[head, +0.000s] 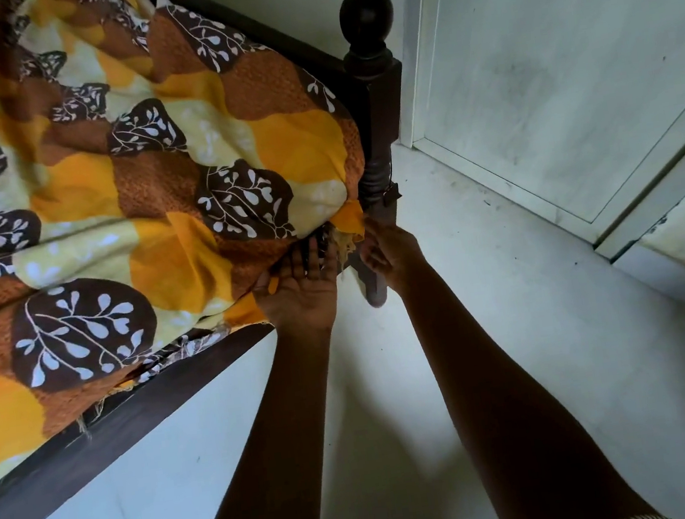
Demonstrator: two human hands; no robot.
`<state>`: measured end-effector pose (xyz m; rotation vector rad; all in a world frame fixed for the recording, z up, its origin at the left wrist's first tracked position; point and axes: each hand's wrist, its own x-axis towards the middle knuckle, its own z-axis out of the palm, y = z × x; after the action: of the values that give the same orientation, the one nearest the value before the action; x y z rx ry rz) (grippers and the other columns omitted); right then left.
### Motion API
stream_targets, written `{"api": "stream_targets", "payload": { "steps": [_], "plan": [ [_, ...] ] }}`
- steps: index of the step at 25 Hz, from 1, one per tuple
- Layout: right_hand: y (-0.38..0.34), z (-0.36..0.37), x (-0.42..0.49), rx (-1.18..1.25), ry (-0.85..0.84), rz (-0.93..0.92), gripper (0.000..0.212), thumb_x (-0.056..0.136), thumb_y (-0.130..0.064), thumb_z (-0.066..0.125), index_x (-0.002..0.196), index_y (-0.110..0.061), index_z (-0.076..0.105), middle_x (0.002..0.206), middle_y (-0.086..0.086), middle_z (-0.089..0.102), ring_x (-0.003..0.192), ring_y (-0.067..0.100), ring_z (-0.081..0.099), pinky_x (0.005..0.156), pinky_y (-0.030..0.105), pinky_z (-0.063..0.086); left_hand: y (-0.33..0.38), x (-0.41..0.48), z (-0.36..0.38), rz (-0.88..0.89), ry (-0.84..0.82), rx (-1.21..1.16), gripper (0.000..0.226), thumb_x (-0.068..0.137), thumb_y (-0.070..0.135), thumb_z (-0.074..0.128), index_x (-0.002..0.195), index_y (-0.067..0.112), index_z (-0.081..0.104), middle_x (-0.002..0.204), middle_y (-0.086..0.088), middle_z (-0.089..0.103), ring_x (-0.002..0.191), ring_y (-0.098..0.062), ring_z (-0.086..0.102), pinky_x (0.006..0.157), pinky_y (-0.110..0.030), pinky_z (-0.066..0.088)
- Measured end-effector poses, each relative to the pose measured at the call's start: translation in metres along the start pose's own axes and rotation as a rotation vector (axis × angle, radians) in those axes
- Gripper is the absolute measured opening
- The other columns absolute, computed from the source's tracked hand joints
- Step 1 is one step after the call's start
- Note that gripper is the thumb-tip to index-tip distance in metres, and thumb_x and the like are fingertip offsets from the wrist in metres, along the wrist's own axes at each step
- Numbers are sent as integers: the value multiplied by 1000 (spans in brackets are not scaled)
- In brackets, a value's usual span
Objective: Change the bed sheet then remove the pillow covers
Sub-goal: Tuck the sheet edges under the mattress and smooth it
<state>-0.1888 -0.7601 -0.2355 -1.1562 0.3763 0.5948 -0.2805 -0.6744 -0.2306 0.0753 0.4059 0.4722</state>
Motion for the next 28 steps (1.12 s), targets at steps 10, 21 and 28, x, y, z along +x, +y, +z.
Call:
{"api": "stream_targets", "payload": {
  "steps": [10,21,28],
  "plan": [
    [-12,18,5,468,-306,113,39,101,-22,34,128,3,47,130,18,53,127,25,48,100,33,40,7,2,-16,-49,-189,32,66,75,44,34,128,8,43,129,-13,53,124,-33,48,91,-55,45],
    [6,17,-12,419,-230,52,40,101,-28,35,132,-5,47,134,16,52,121,27,52,97,34,42,9,-13,0,-10,49,170,52,92,40,29,129,6,41,117,-14,57,118,-30,52,95,-46,42],
    [47,27,-49,442,-317,49,40,101,-24,35,131,-2,47,124,15,58,101,20,61,92,31,46,46,-42,-8,164,136,179,51,94,39,32,127,3,47,129,-18,53,121,-31,52,93,-43,45]
  ]
}}
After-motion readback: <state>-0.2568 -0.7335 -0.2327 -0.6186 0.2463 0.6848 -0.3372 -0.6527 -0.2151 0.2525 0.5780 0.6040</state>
